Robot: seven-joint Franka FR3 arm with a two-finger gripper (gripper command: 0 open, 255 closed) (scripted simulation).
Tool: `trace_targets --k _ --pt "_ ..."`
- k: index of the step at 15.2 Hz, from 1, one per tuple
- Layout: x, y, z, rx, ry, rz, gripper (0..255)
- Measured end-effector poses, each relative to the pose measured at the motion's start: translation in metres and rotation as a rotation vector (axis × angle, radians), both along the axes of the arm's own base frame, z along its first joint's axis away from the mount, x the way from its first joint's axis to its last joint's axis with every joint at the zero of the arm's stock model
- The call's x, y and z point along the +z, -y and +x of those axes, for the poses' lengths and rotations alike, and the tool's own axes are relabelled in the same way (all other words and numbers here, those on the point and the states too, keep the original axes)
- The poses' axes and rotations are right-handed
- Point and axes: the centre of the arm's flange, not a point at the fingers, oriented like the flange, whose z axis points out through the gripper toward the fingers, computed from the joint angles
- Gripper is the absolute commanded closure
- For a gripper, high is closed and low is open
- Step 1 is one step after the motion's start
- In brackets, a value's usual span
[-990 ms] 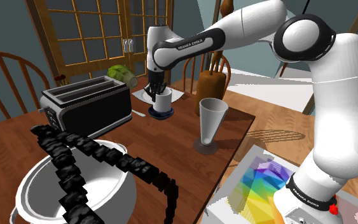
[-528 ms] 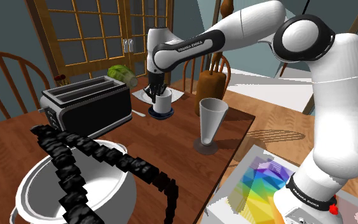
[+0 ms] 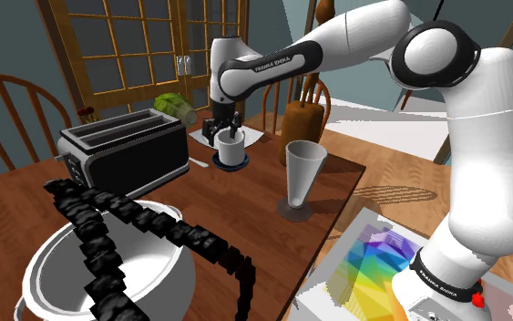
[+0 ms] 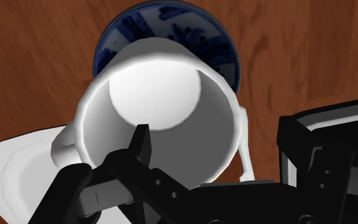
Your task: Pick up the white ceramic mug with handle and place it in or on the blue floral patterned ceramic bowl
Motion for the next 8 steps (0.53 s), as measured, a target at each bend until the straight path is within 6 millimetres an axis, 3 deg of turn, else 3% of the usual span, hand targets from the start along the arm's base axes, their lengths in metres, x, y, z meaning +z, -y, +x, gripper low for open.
trace_targets --k 3,8 --pt "0.034 0.0 -0.003 0.0 0.001 0.0 0" --pt "0.043 0.0 -0.006 0.0 0.0 0.0 0"
